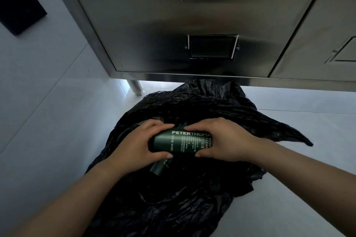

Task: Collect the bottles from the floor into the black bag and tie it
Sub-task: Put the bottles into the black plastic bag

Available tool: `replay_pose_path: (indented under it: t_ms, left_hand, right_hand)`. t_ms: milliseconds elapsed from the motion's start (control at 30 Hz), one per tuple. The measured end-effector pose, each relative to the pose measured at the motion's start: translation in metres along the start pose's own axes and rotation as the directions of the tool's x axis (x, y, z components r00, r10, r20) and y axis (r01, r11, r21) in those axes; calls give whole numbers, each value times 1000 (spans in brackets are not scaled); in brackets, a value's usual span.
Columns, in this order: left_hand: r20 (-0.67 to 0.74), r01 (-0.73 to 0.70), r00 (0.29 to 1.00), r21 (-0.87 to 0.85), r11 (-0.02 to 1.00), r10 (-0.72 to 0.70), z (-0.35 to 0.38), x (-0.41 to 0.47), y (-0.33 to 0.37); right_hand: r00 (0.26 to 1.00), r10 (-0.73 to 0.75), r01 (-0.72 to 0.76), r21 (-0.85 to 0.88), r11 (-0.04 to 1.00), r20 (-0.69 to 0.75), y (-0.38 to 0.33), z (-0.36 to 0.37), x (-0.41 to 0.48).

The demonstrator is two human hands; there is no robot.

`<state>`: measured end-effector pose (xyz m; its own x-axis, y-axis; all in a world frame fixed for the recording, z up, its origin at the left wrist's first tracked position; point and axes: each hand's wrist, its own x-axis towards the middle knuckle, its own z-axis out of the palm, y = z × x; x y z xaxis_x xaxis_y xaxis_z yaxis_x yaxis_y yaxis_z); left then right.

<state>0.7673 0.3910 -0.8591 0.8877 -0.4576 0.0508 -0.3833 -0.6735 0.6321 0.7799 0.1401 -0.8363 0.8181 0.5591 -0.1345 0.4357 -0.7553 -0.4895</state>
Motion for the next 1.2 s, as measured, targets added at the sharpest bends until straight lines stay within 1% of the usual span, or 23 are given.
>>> replay_pose_path:
  t_ms: [100, 200, 267, 300, 333, 400, 433, 467, 533, 633, 700, 800, 833, 900, 967, 1033, 1100, 1200]
  left_hand:
    - [-43, -21, 999, 49, 999, 23, 2, -7, -1]
    - [-95, -18, 995, 55, 998, 23, 0, -12, -1]
    - [-132, 11, 991, 34, 999, -6, -5, -20, -5]
    - [-156, 33, 987, 25, 999, -29, -9, -25, -9]
    - [-188, 61, 980, 13, 998, -57, -14, -31, -14]
    - [-267, 134, 953, -43, 990, -141, -23, -46, -27]
    - [-299, 175, 935, -82, 981, -192, -26, -54, -34]
    - [-321, 208, 917, -118, 971, -235, -29, -61, -39]
    - [-348, 242, 892, -173, 955, -289, -31, -73, -44]
    - [-353, 272, 869, -245, 931, -346, -29, -82, -43]
    - [-350, 303, 855, -262, 916, -383, -26, -85, -42]
    - [-341, 351, 829, -297, 888, -442, -20, -87, -41]
    - [-338, 368, 818, -313, 876, -465, -18, -89, -40]
    - [-333, 394, 806, -315, 863, -490, -13, -91, -37]
    - [-318, 422, 797, -313, 851, -513, -9, -95, -33]
    - [-295, 456, 788, -311, 834, -541, -4, -100, -29]
    - [-263, 483, 791, -286, 828, -552, 2, -104, -24]
    - [-210, 506, 808, -234, 831, -551, 15, -105, -15]
  right_hand:
    - [999, -54, 54, -38, 998, 6, -4, -2, 4]
    - [996, -90, 90, 9, 996, 14, -4, -4, 7]
    - [996, -86, 86, 39, 995, -7, 2, -13, 7]
    - [996, -74, 76, 48, 996, -53, 8, -19, 6]
    - [990, -58, 66, 55, 996, -132, 15, -27, 5]
    - [946, -16, 36, 54, 998, -323, 31, -43, 2]
    - [921, 6, 13, 47, 999, -389, 40, -49, 0]
    - [910, 27, -14, 35, 999, -415, 48, -53, -3]
    - [934, 49, -55, -7, 998, -353, 62, -53, -9]
    - [973, -19, -3, -96, 995, -231, 72, -36, -16]
    - [965, -89, 57, -134, 989, -246, 75, -27, -17]
    - [924, -190, 122, -215, 969, -333, 76, -21, -15]
    - [921, -214, 131, -256, 958, -327, 75, -18, -16]
    - [934, -248, 149, -351, 925, -258, 72, -7, -20]
    - [969, -216, 148, -417, 897, -120, 73, 3, -22]
    - [990, -141, 133, -389, 912, 8, 79, 8, -25]
    - [993, -111, 120, -264, 957, 50, 86, 7, -33]
    - [996, -66, 62, -72, 995, -54, 95, 4, -58]
